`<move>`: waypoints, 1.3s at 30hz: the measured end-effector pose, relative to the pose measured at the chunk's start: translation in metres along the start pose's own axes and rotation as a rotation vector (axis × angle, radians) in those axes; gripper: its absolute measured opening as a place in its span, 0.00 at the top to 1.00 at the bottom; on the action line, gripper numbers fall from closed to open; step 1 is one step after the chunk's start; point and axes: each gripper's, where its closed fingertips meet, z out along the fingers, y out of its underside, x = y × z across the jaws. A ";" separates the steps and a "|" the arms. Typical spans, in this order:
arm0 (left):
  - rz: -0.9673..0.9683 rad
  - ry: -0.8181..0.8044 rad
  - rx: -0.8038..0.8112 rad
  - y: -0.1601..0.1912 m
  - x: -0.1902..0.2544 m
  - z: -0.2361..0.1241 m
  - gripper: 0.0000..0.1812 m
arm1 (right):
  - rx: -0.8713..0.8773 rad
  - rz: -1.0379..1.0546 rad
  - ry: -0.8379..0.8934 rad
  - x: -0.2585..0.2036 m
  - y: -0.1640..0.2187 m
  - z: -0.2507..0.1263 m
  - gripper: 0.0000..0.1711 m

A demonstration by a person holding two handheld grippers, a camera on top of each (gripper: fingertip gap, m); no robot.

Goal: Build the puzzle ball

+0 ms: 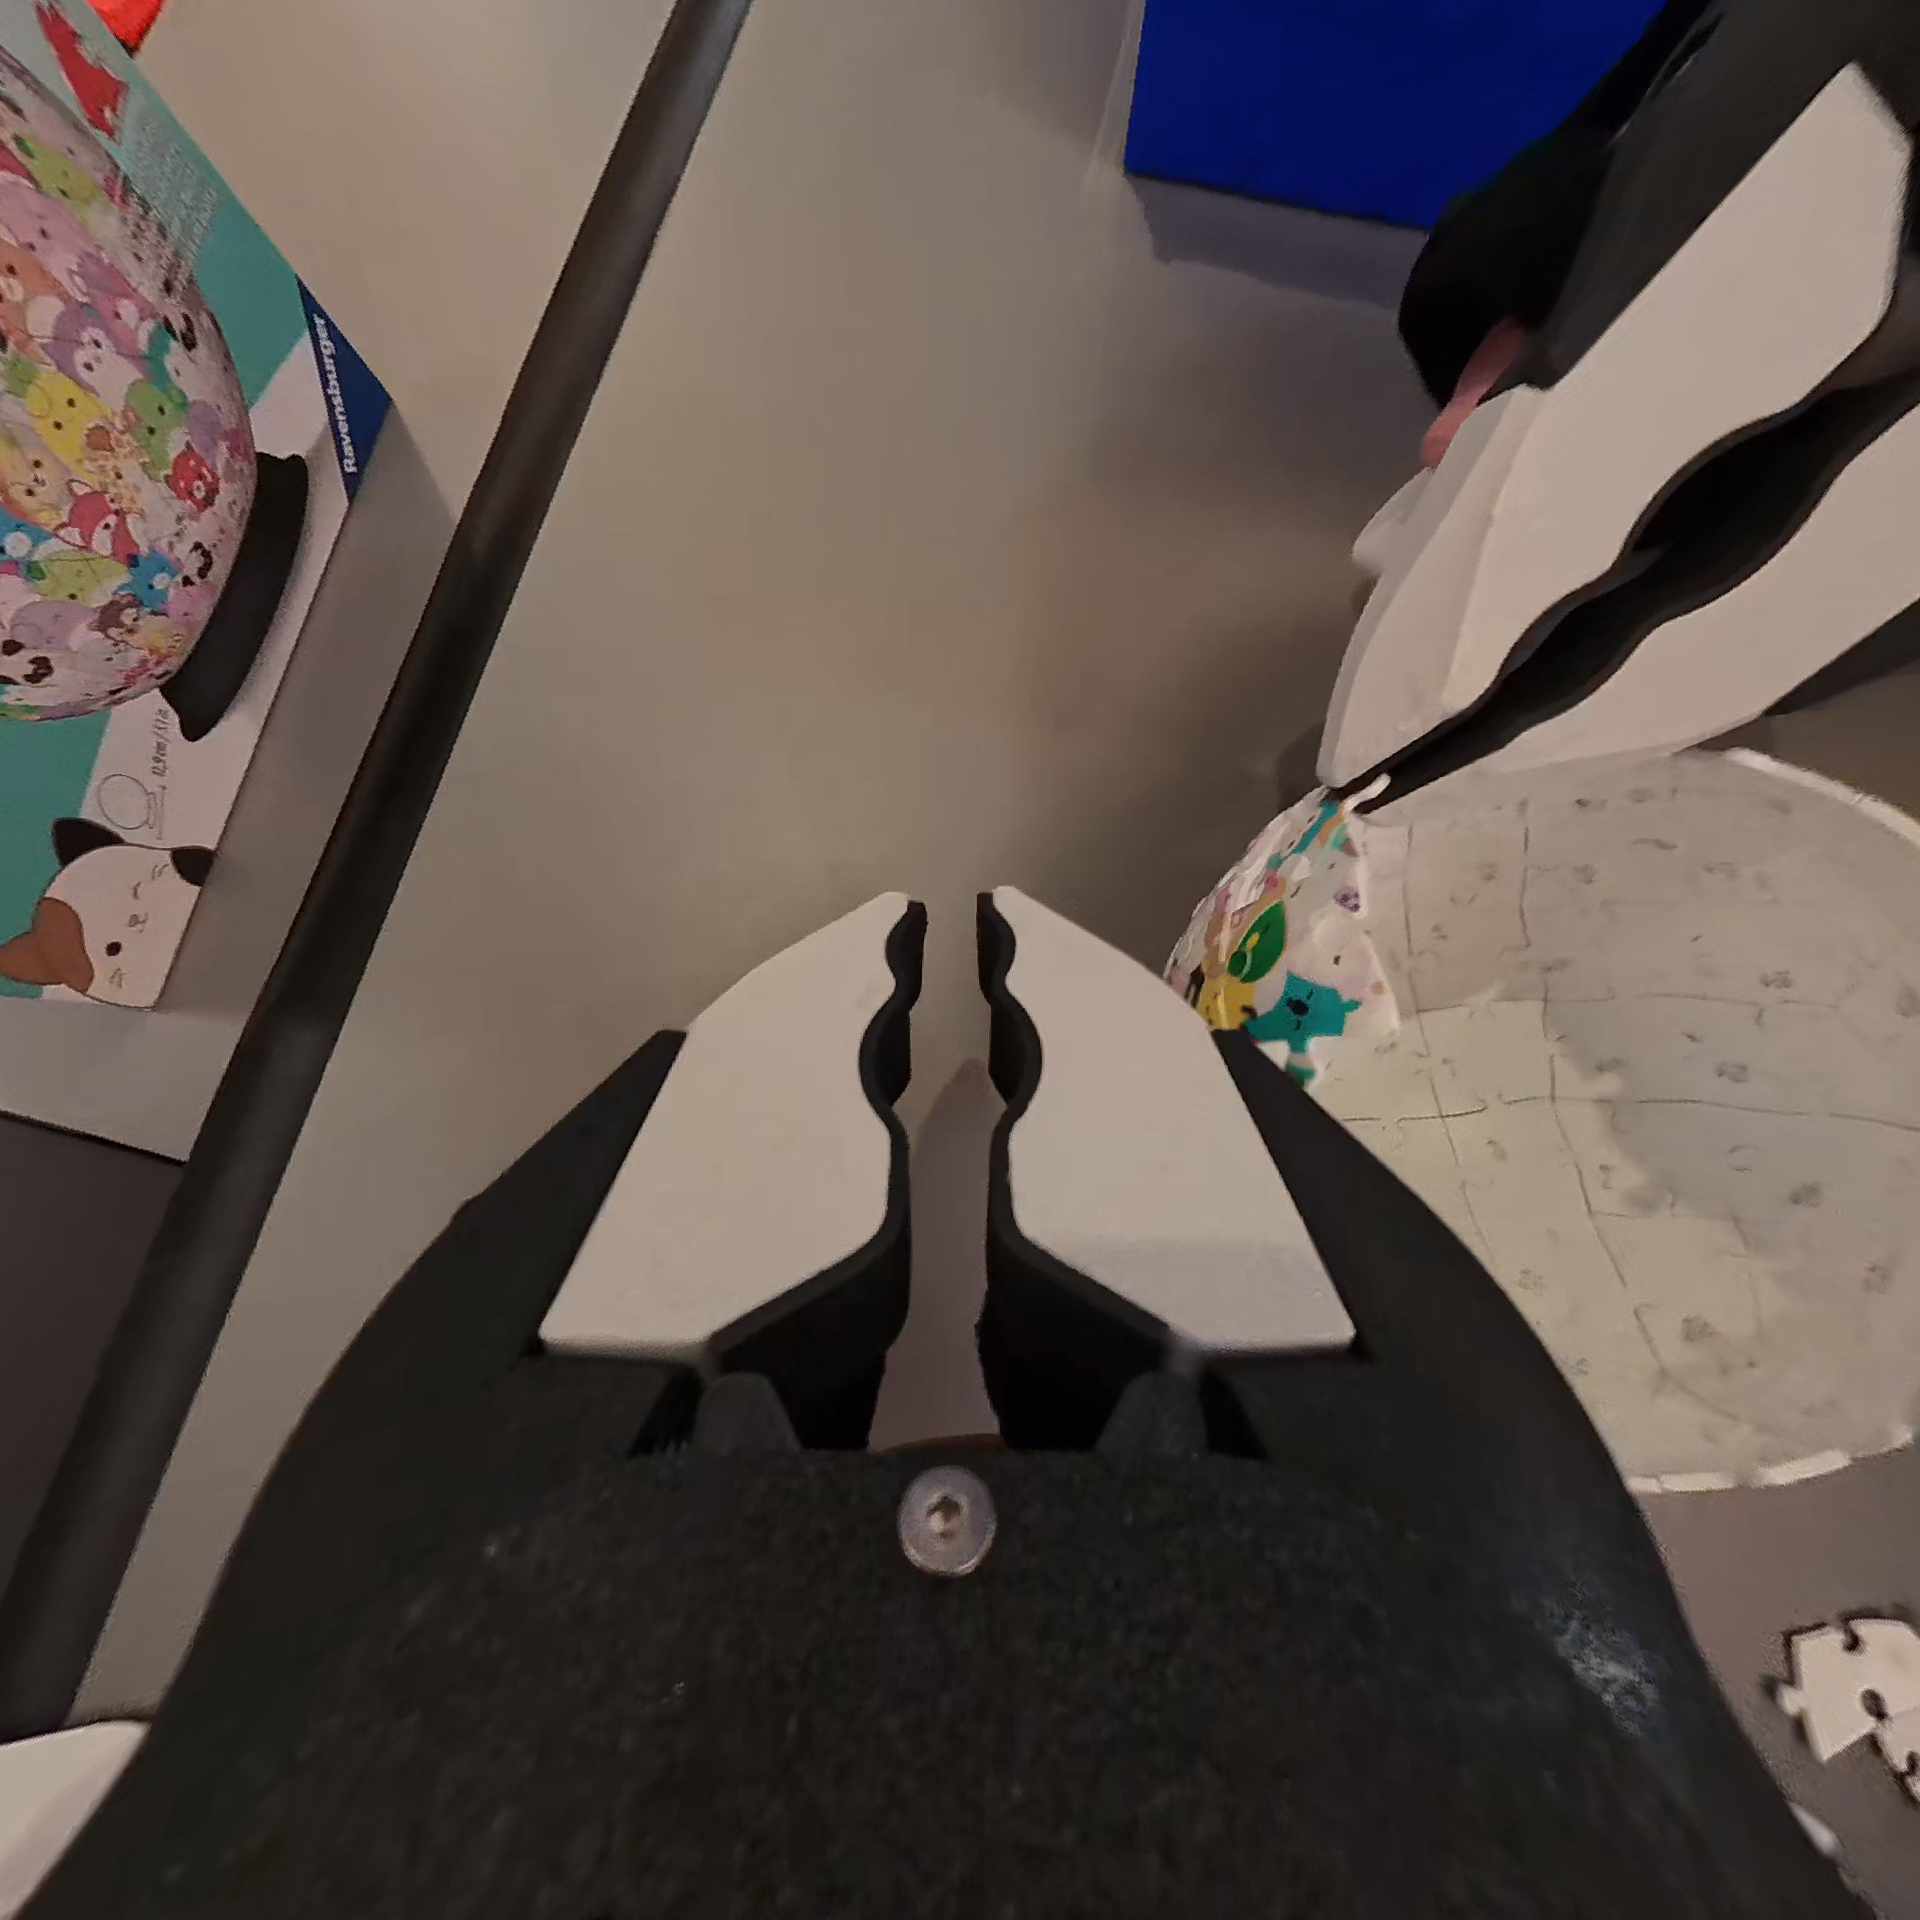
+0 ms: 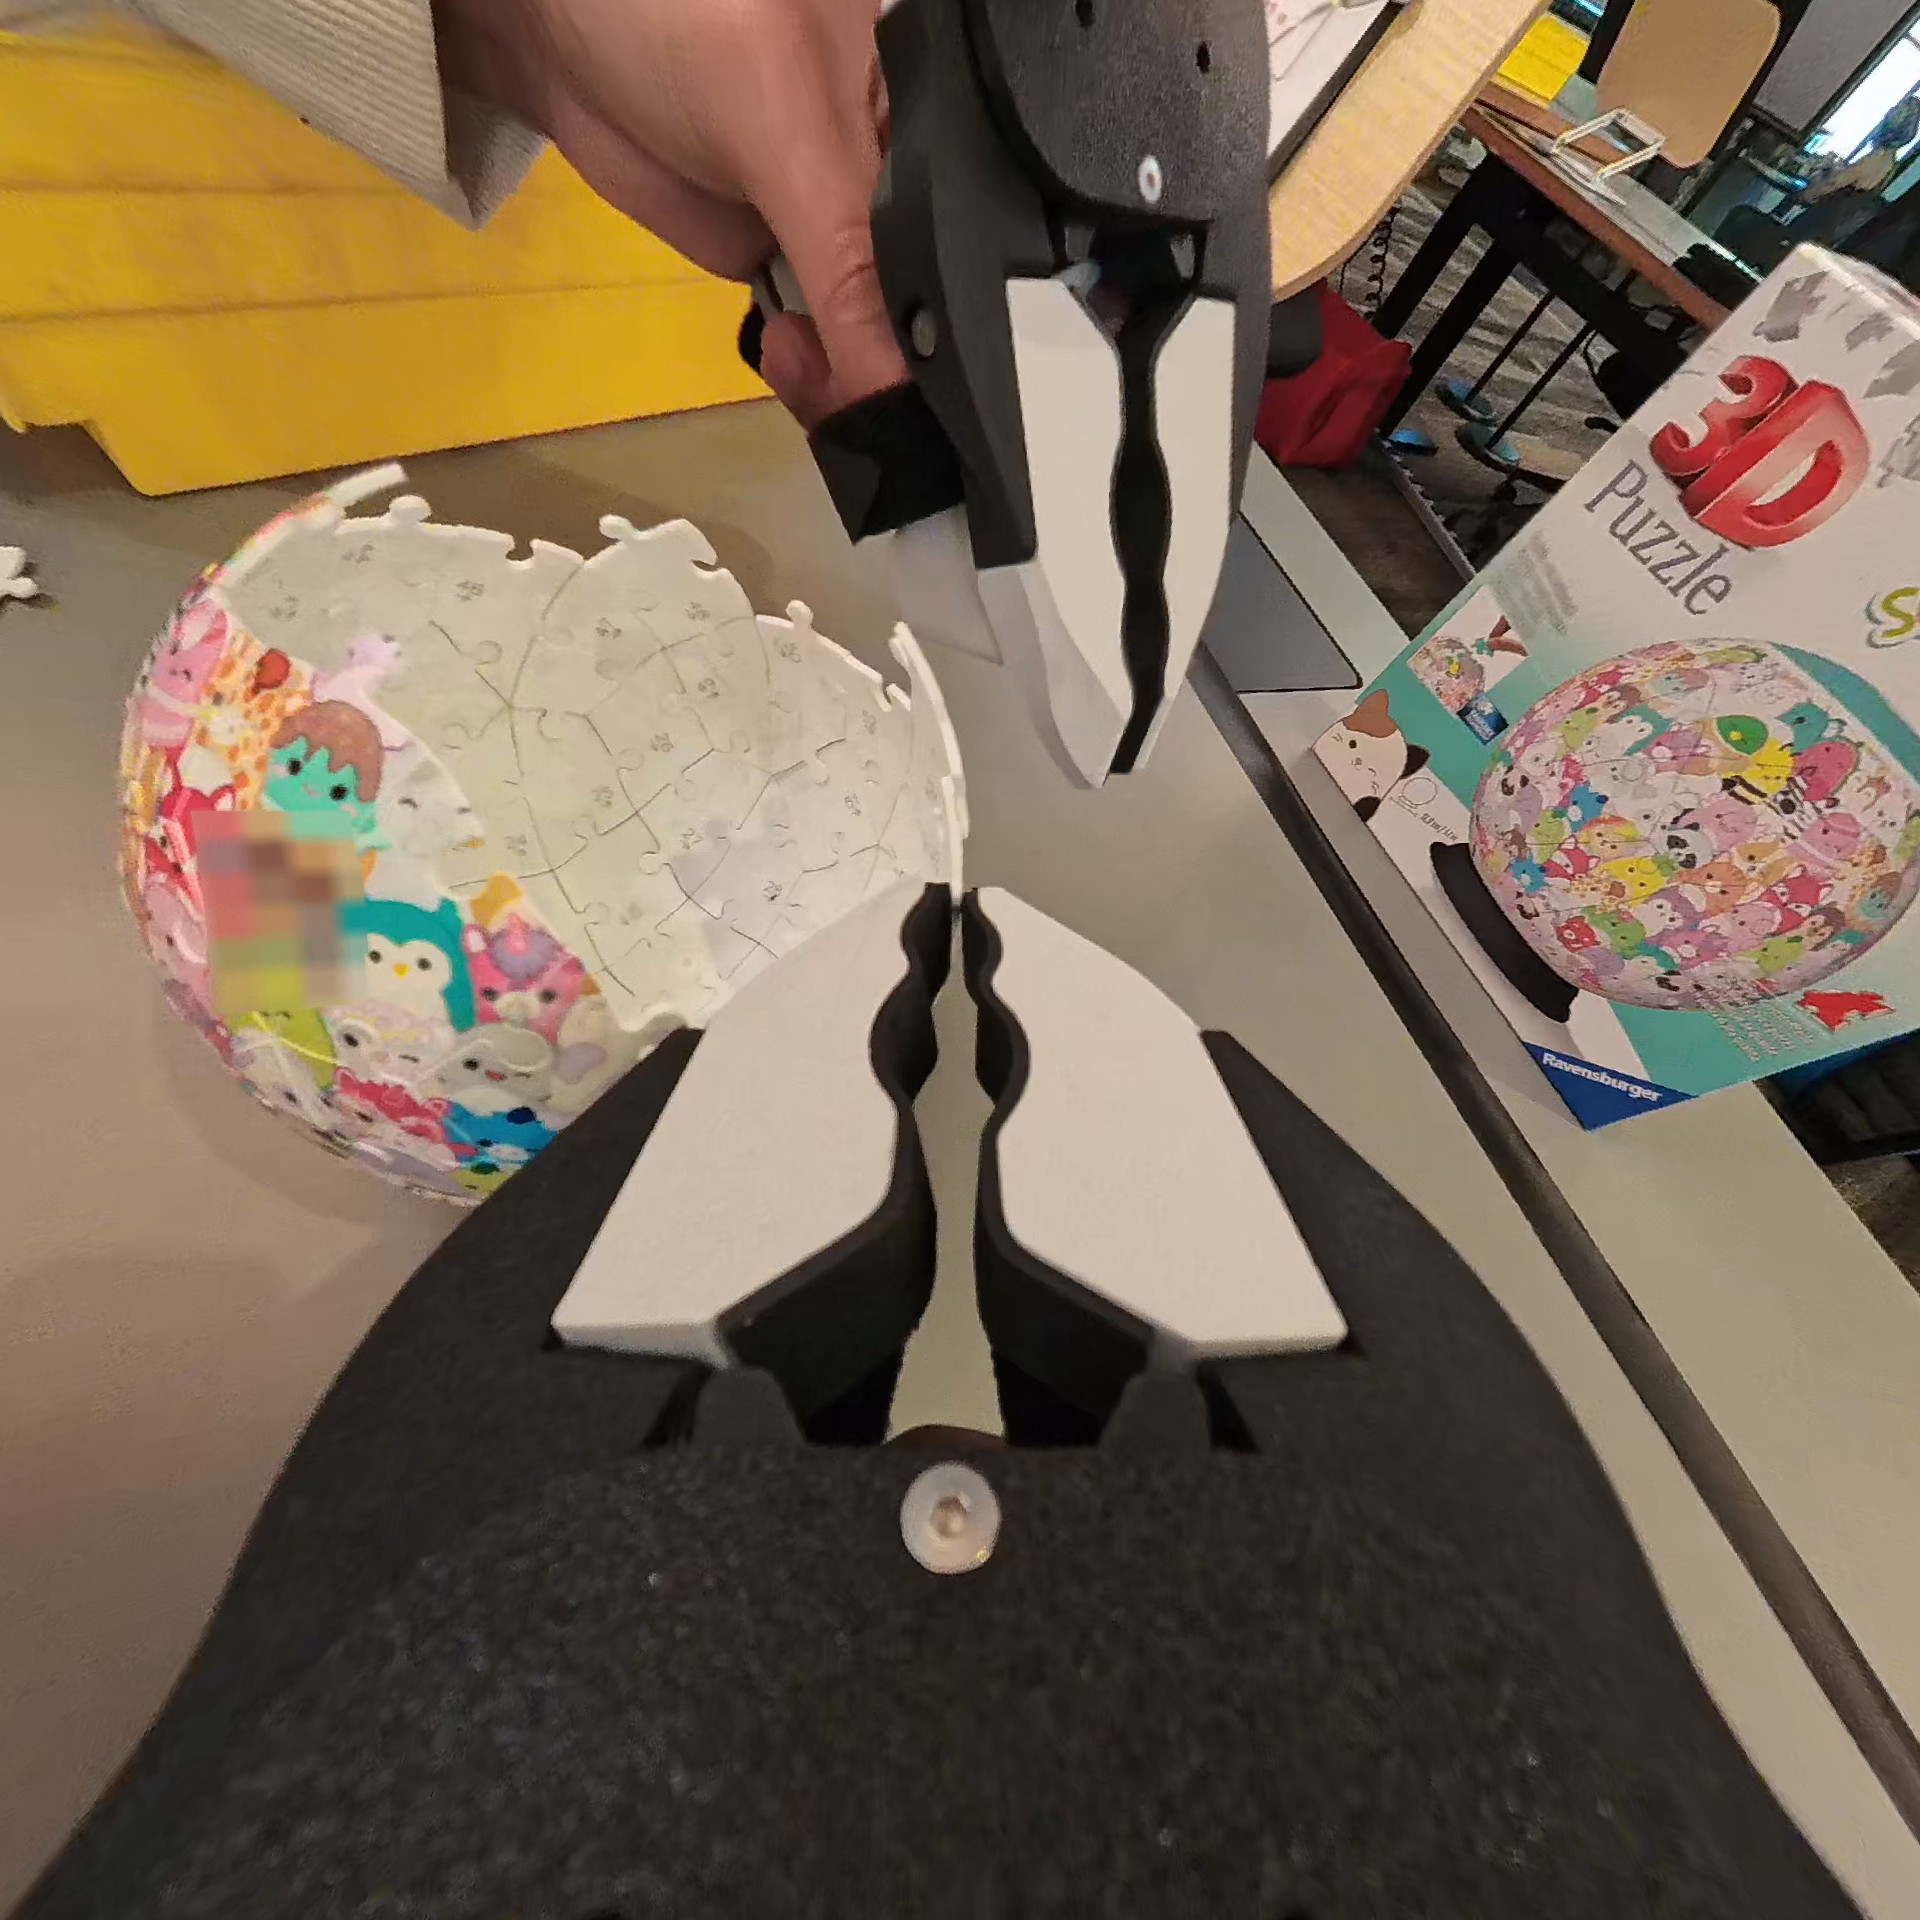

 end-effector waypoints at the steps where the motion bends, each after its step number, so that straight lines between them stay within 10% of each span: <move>1: 0.007 0.004 -0.011 0.001 0.000 0.001 0.95 | -0.005 -0.005 0.008 0.000 0.000 0.000 0.99; 39: 0.058 0.177 -0.078 -0.010 0.007 0.033 1.00 | -0.047 0.041 0.117 0.018 0.009 -0.005 0.99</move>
